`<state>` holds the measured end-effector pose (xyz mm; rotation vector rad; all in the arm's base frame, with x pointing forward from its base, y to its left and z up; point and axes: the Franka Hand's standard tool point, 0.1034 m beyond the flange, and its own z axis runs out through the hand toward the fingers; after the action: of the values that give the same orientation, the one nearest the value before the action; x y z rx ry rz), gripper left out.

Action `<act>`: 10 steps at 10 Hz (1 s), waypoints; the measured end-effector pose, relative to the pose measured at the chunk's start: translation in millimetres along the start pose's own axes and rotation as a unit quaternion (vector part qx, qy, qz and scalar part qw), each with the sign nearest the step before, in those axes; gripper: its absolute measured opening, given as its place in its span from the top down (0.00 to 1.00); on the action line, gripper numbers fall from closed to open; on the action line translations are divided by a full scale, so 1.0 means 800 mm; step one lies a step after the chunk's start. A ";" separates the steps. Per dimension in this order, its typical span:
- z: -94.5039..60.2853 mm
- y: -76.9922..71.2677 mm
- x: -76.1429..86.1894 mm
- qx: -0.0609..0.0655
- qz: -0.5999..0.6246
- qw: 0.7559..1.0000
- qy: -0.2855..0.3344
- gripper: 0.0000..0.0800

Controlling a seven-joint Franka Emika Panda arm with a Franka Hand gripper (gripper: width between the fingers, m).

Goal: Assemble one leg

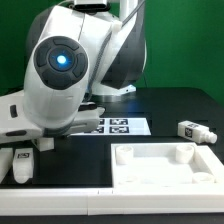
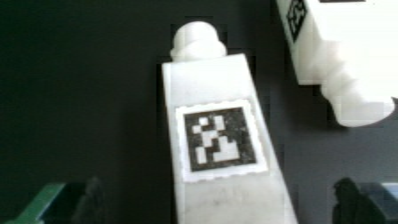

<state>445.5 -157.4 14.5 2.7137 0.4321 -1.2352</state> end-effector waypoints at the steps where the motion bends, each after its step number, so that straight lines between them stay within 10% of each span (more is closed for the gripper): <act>1: 0.001 0.000 0.000 0.000 0.000 1.000 -0.001 0.37; 4: 0.001 0.000 0.000 0.001 0.000 1.000 -0.001 0.64; 7: 0.000 -0.001 0.000 0.000 0.000 1.000 -0.002 0.64; 10: -0.086 -0.036 -0.026 0.024 -0.015 0.999 -0.030 0.64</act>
Offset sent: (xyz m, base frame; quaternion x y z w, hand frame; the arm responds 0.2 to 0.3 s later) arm 0.0000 0.0000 0.0000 0.0000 0.0000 0.0000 1.0000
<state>473.3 -118.1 75.3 2.7113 0.4439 -1.3491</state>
